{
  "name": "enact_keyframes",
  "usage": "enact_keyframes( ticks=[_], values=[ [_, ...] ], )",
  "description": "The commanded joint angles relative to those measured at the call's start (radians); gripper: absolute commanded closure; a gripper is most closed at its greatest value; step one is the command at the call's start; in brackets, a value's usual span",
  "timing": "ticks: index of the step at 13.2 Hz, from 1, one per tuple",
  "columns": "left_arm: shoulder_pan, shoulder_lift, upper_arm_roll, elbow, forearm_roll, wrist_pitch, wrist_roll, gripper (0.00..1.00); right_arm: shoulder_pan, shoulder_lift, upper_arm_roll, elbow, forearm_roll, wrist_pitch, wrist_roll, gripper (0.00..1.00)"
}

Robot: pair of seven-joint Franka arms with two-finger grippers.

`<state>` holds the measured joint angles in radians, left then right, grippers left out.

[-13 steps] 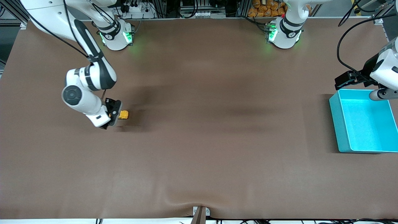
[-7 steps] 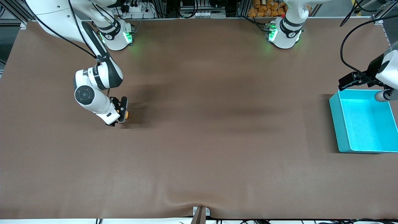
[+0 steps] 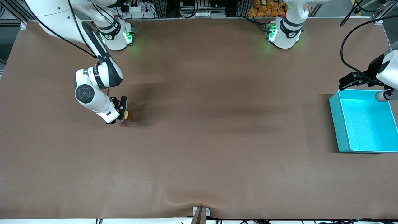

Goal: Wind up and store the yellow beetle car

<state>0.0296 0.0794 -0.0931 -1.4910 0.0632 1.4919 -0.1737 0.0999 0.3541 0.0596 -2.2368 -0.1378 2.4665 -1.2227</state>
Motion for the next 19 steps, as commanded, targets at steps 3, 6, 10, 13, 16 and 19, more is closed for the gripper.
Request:
enact_keyframes(
  ticks=[3,6,10,13,16,19],
  values=[
    [0.003,-0.004,-0.004,0.003,0.024,0.005,0.008,0.00,-0.052,0.040,0.003,-0.004,-0.020,0.055,-0.009,0.64],
    [0.003,-0.004,-0.004,0.003,0.024,0.005,0.008,0.00,-0.072,0.043,0.003,-0.004,-0.022,0.055,-0.018,0.66],
    [0.003,-0.004,-0.004,0.006,0.024,0.005,0.006,0.00,-0.107,0.040,0.003,-0.020,-0.022,0.058,-0.084,0.66],
    [0.003,-0.007,-0.004,0.005,0.024,0.005,0.006,0.00,-0.109,0.029,0.003,-0.033,-0.034,0.063,-0.097,0.67],
    [0.003,-0.006,-0.004,0.006,0.024,0.005,0.006,0.00,-0.108,0.023,0.003,-0.046,-0.057,0.066,-0.097,0.67],
    [0.003,-0.007,-0.004,0.006,0.024,0.005,0.006,0.00,-0.108,0.014,0.003,-0.083,-0.065,0.115,-0.097,0.67]
  ],
)
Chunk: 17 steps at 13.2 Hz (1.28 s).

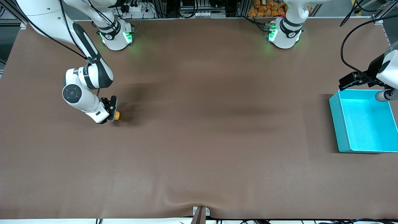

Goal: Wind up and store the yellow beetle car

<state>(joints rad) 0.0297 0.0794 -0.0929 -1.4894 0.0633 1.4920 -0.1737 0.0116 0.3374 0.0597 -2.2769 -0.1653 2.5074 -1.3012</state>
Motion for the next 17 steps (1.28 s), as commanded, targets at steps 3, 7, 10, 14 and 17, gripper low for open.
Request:
enact_keyframes(
  ticks=[3,7,10,14,17],
  values=[
    [0.003,-0.007,-0.004,0.005,0.024,0.005,0.006,0.00,-0.041,0.029,0.003,-0.044,-0.037,0.071,-0.036,0.67],
    [0.004,-0.018,-0.004,0.003,0.026,-0.007,0.008,0.00,-0.068,0.031,0.002,-0.052,-0.037,0.074,-0.049,0.67],
    [0.007,-0.018,-0.004,0.003,0.024,-0.009,0.010,0.00,-0.104,0.031,0.002,-0.052,-0.046,0.074,-0.066,0.67],
    [0.006,-0.016,-0.007,0.003,0.024,-0.007,0.010,0.00,-0.154,0.035,0.002,-0.050,-0.091,0.076,-0.072,0.67],
    [0.007,-0.018,-0.007,0.003,0.024,-0.007,0.010,0.00,-0.189,0.037,0.002,-0.050,-0.126,0.079,-0.075,0.67]
  ],
)
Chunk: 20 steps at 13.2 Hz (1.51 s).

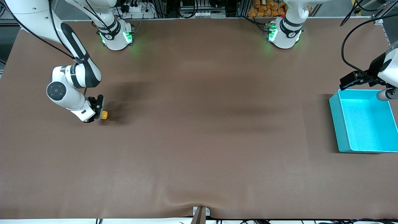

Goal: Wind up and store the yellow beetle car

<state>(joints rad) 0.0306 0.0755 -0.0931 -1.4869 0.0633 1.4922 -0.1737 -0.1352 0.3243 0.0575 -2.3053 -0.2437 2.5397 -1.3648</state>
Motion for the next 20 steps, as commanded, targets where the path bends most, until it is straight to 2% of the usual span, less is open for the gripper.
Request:
enact_keyframes(
  ticks=[1,6,10,11,12,14,17,20],
  values=[
    [0.006,-0.016,-0.007,0.002,0.024,-0.007,0.010,0.00,-0.049,0.050,0.004,-0.022,-0.054,0.047,-0.013,0.67],
    [0.006,-0.014,-0.007,0.002,0.023,-0.007,0.010,0.00,-0.107,0.053,0.005,-0.016,-0.058,0.047,-0.083,0.65],
    [0.015,-0.010,-0.007,0.007,0.023,0.000,0.010,0.00,-0.135,0.055,0.007,-0.013,-0.057,0.045,-0.089,0.53],
    [0.018,-0.010,-0.007,0.008,0.021,0.002,0.010,0.00,-0.141,0.053,0.007,-0.011,-0.057,0.044,-0.085,0.33],
    [0.018,-0.010,-0.004,0.007,0.023,0.002,0.011,0.00,-0.156,0.053,0.007,0.001,-0.055,0.034,-0.088,0.00],
    [0.017,-0.010,-0.004,0.002,0.024,-0.003,0.011,0.00,-0.179,0.041,0.010,0.035,-0.055,-0.004,-0.089,0.00],
    [0.032,-0.013,-0.007,0.002,0.024,-0.007,0.016,0.00,-0.187,0.015,0.013,0.112,-0.043,-0.165,-0.118,0.00],
    [0.035,-0.011,-0.004,0.002,0.023,-0.006,0.036,0.00,-0.211,-0.005,0.015,0.130,-0.022,-0.220,-0.122,0.00]
  ],
)
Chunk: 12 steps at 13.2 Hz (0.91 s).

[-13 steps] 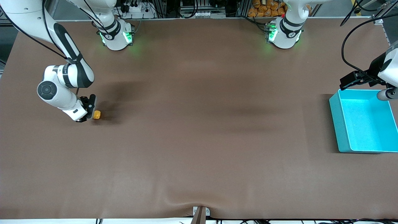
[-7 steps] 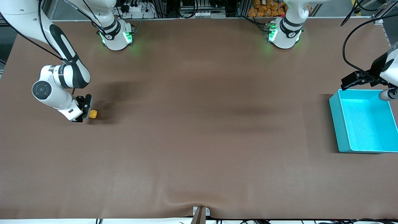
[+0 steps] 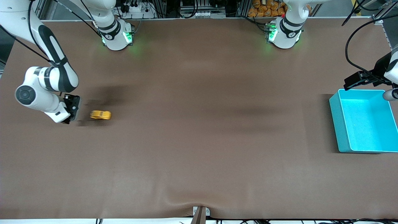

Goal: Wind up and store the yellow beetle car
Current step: 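Open the right gripper to release the car toward the turquoise box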

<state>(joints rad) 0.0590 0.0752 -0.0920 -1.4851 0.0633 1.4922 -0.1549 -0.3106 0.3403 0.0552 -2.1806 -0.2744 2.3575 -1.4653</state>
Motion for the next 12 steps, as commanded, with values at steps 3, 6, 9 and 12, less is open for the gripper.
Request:
enact_keyframes(
  ticks=[3,6,9,12],
  values=[
    [0.007,-0.009,-0.005,0.000,0.023,-0.006,0.017,0.00,-0.054,-0.032,0.015,0.018,0.076,-0.095,-0.041,0.00],
    [0.009,-0.003,-0.005,0.002,0.021,0.000,0.017,0.00,-0.064,-0.041,0.014,0.050,0.090,-0.133,-0.041,0.00],
    [0.010,0.006,-0.005,0.002,0.020,0.011,0.017,0.00,-0.064,-0.046,0.014,0.143,0.119,-0.262,-0.041,0.00],
    [0.012,0.026,-0.005,0.003,0.020,0.013,0.017,0.00,-0.064,-0.046,0.014,0.249,0.126,-0.389,-0.041,0.00]
  ],
)
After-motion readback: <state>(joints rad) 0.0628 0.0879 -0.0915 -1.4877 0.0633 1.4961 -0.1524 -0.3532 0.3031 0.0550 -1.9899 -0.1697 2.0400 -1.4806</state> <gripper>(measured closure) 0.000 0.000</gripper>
